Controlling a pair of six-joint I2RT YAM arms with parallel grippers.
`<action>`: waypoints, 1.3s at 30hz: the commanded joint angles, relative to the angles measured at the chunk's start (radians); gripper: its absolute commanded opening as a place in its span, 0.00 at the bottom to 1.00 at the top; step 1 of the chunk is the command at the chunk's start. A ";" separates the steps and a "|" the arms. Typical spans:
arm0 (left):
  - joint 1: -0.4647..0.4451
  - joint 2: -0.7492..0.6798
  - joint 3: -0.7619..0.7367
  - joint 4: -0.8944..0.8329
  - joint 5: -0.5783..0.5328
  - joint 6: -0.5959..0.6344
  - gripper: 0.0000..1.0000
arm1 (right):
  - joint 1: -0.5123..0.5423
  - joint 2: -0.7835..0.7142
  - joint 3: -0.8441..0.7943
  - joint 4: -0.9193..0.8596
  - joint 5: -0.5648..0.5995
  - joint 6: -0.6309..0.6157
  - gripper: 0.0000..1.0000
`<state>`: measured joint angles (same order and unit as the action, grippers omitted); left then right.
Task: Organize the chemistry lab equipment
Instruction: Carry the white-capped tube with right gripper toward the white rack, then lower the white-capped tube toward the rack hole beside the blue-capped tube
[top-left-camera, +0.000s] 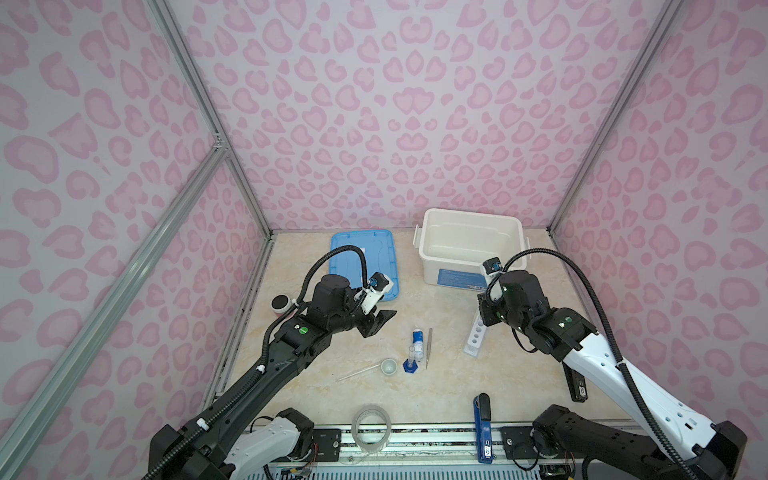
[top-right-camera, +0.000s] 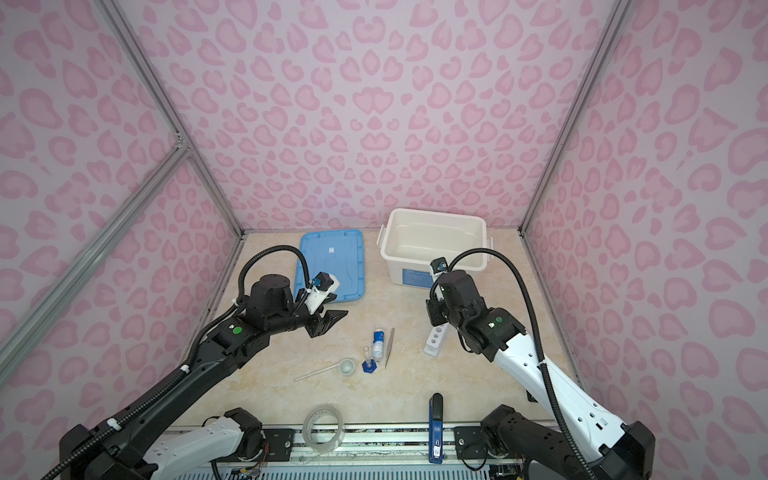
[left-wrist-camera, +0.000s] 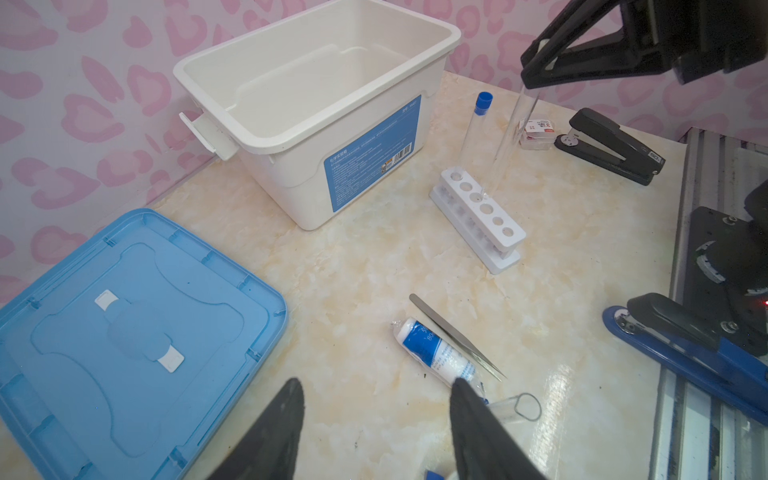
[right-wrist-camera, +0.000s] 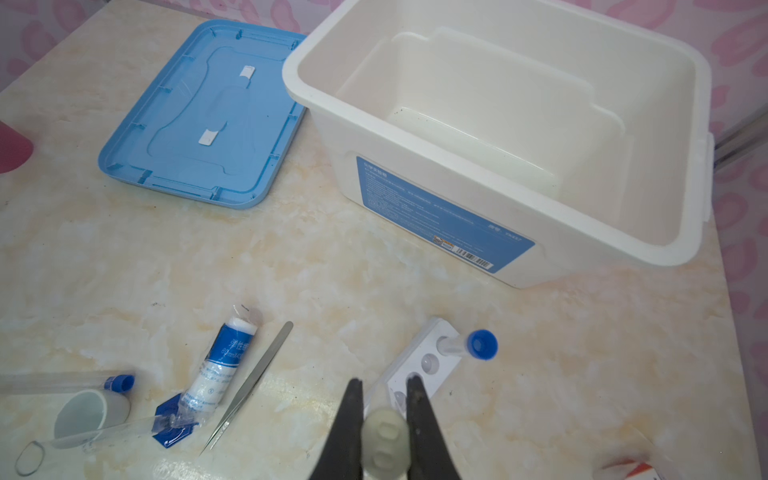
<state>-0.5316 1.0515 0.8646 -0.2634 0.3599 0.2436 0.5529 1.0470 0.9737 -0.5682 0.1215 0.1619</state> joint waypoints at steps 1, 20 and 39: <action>0.001 0.001 0.004 0.027 0.007 -0.003 0.58 | -0.011 -0.008 -0.035 0.068 0.043 0.030 0.06; 0.001 0.020 0.011 0.022 0.010 0.005 0.58 | -0.077 -0.009 -0.125 0.178 0.069 0.056 0.06; 0.003 0.028 0.024 0.016 0.004 0.007 0.57 | -0.099 0.020 -0.150 0.219 0.057 0.060 0.06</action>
<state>-0.5301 1.0813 0.8757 -0.2638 0.3595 0.2440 0.4557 1.0611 0.8310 -0.3740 0.1749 0.2176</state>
